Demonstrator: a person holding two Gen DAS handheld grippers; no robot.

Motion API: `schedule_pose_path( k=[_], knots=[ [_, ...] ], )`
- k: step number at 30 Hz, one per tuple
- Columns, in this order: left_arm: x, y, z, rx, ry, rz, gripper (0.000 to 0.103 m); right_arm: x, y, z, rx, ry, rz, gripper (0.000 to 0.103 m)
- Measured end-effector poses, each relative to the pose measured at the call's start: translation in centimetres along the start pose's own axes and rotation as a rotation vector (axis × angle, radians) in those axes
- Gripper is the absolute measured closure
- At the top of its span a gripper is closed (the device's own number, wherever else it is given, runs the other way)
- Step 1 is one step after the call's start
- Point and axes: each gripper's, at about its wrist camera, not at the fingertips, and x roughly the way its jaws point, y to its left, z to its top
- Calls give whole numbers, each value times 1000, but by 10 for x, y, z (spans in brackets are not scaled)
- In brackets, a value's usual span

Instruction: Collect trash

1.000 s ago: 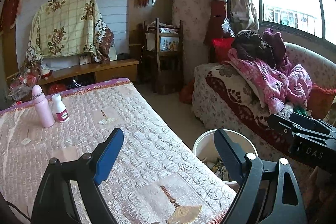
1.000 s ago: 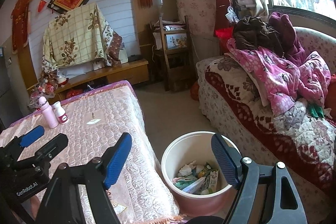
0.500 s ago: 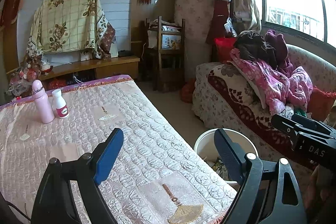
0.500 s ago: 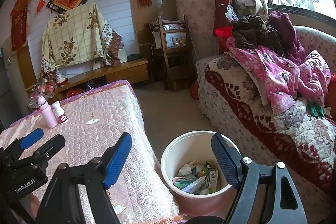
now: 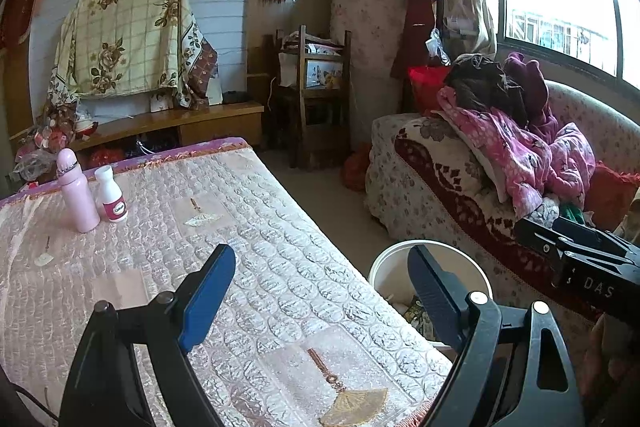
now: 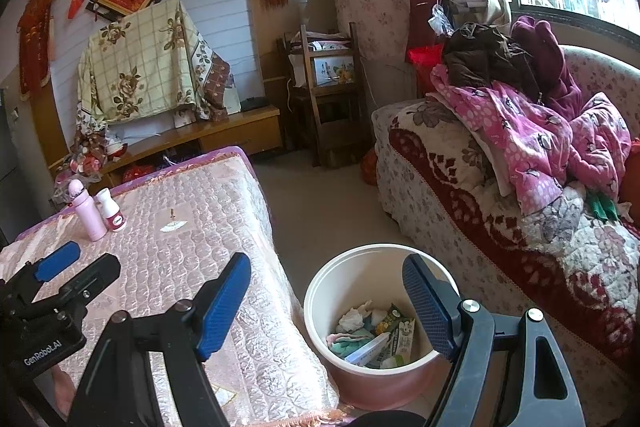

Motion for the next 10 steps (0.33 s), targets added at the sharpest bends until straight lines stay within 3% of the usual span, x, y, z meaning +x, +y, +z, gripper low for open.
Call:
schedule_pose_path(
  k=[10],
  knots=[
    [8,8,-5,-9,13,-19,15,17,0,-5,-4,39,-8,22]
  ],
)
